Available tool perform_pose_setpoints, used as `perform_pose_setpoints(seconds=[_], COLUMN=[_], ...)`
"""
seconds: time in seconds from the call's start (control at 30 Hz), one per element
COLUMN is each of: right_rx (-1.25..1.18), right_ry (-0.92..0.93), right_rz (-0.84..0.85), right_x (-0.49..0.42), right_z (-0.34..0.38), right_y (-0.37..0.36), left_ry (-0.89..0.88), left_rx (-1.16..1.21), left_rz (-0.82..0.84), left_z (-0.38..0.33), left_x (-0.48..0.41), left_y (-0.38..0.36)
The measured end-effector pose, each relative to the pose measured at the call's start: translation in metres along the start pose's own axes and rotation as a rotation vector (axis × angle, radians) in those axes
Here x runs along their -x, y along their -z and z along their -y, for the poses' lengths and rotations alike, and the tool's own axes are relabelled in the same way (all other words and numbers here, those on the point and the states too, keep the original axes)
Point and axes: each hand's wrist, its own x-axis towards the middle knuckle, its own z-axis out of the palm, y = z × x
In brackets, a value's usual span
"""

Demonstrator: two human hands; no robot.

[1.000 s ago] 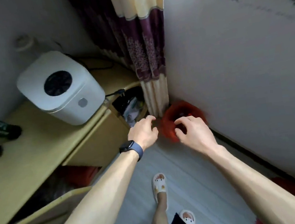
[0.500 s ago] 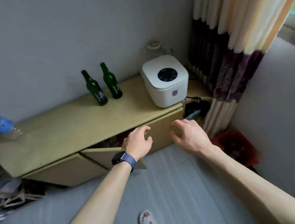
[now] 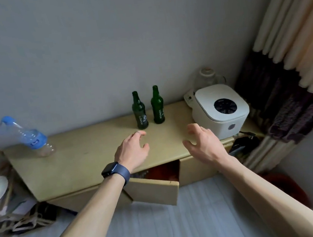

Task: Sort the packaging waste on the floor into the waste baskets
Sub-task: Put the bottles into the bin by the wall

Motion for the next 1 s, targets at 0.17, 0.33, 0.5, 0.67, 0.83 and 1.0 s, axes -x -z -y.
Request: perform_pose_setpoints(seconds=[0.17, 0.33, 0.5, 0.67, 0.83, 1.0], right_rx=[-0.017, -0.049, -0.143, -0.216, -0.281, -0.244], right_ry=[-0.041, -0.089, -0.158, -0.257, -0.326, -0.268], right_rz=[-0.015, 0.008, 0.043, 0.065, 0.111, 0.081], right_x=[-0.052, -0.132, -0.221, -0.301, -0.349, -0.357], right_z=[0.023, 0.034, 0.035, 0.03, 0.021, 0.015], right_y=[-0.015, -0.037, -0.053, -0.074, -0.093, -0.111], left_ry=[-0.001, 0.047, 0.132, 0.219, 0.227, 0.175], left_rx=[0.014, 0.086, 0.187, 0.265, 0.348, 0.412], left_rz=[-0.002, 0.032, 0.051, 0.081, 0.146, 0.114], left_z=[0.027, 0.047, 0.054, 0.061, 0.063, 0.07], left_x=[-0.052, -0.118, -0.185, -0.249, -0.296, -0.326], left_y=[0.028, 0.028, 0.018, 0.001, -0.022, -0.043])
